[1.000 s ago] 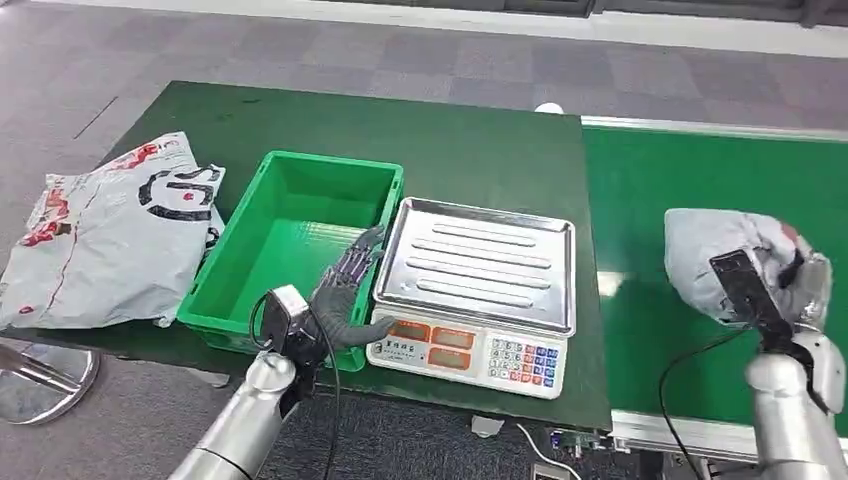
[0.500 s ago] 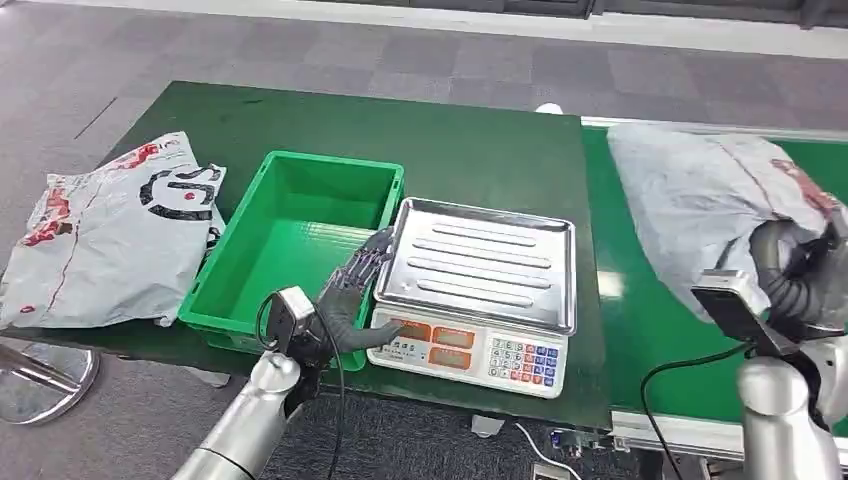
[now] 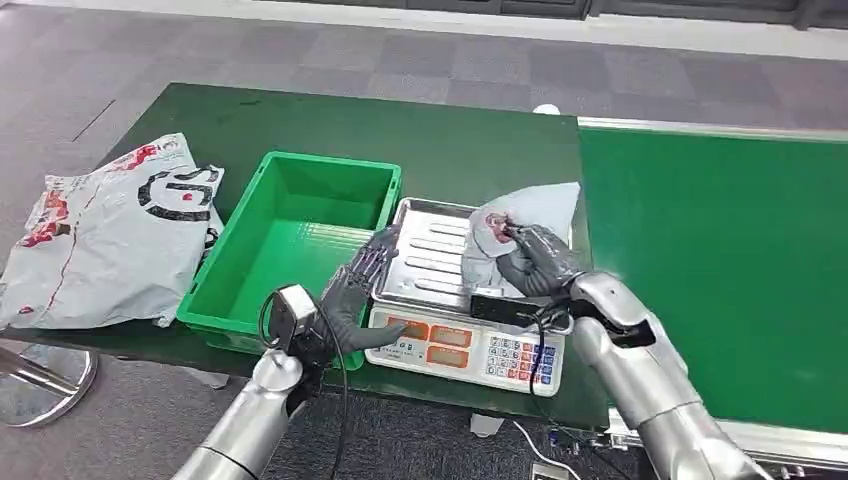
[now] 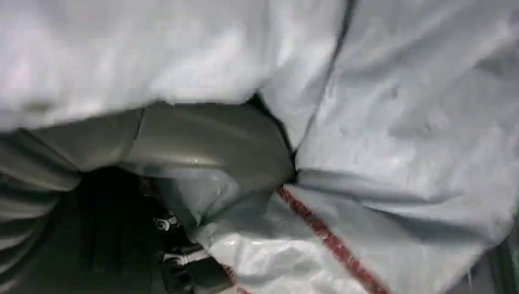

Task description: Moved the parcel from conveyor to table for the left to box.

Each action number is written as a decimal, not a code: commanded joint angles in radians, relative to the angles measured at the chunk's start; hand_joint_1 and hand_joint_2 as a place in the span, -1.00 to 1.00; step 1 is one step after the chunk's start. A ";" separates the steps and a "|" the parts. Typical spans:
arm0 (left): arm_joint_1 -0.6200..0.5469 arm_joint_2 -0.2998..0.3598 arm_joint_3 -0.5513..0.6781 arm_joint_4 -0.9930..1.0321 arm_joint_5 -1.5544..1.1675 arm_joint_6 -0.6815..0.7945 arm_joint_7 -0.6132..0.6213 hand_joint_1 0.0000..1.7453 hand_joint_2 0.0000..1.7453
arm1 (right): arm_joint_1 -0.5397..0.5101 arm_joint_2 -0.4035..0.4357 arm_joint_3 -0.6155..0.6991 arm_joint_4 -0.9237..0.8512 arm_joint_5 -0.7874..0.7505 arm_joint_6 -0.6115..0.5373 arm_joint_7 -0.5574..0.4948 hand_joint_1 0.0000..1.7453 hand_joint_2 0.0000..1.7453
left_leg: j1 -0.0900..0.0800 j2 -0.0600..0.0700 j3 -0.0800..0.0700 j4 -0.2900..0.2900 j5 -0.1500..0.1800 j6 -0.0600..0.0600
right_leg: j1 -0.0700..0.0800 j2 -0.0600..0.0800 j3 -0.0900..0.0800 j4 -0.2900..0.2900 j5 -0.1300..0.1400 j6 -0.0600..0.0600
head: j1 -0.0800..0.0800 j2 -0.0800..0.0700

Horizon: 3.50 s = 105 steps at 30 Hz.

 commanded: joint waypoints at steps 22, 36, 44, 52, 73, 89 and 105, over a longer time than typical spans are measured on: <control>0.033 0.025 -0.016 -0.028 0.006 0.021 0.004 -1.00 1.00 | -0.055 0.077 0.155 0.187 -0.510 -0.116 -0.220 1.00 1.00 | 0.001 0.003 0.003 -0.001 0.000 0.000 | 0.001 0.004 0.001 -0.002 0.002 -0.004 | 0.000 0.000; -0.048 -0.004 0.030 0.131 0.054 -0.005 0.004 -1.00 1.00 | -0.009 0.055 0.109 0.164 -0.555 -0.332 -0.183 -1.00 1.00 | 0.001 -0.001 0.002 -0.001 0.000 0.000 | 0.001 0.000 0.001 -0.002 0.002 -0.004 | 0.000 0.000; -0.125 -0.011 0.084 0.228 0.067 -0.014 0.004 -1.00 1.00 | 0.040 0.037 0.023 -0.058 -0.628 -0.328 -0.161 -1.00 1.00 | 0.000 -0.001 0.000 0.000 0.000 0.000 | 0.001 0.000 -0.002 -0.001 0.002 -0.004 | 0.000 0.000; -0.220 -0.029 0.230 0.356 0.117 -0.055 0.004 -1.00 1.00 | 0.156 0.155 -0.256 -0.401 -0.918 -0.435 -0.371 -1.00 1.00 | 0.001 0.000 -0.001 0.001 0.000 -0.001 | 0.002 0.002 -0.003 0.000 0.002 -0.005 | 0.000 0.000; -0.439 -0.117 0.045 0.580 -0.139 0.082 0.179 -1.00 1.00 | 0.295 0.164 -0.159 -0.761 -1.025 -0.488 -0.371 -1.00 1.00 | 0.000 -0.002 -0.002 0.001 0.000 0.000 | 0.001 -0.001 -0.003 0.000 0.001 -0.004 | 0.000 0.000; -0.453 -0.139 0.039 0.612 -0.145 0.094 0.195 -1.00 1.00 | 0.279 0.179 -0.156 -0.737 -1.013 -0.483 -0.371 -1.00 1.00 | 0.000 0.002 0.000 0.000 0.000 -0.001 | 0.001 0.004 -0.003 0.000 0.002 -0.003 | 0.000 0.000; -0.462 -0.160 -0.015 0.649 -0.203 0.084 0.262 -1.00 1.00 | 0.278 0.196 -0.160 -0.714 -1.003 -0.458 -0.371 -1.00 1.00 | 0.001 0.002 0.000 0.000 0.000 0.000 | 0.001 0.003 -0.002 -0.001 0.002 -0.004 | 0.000 0.000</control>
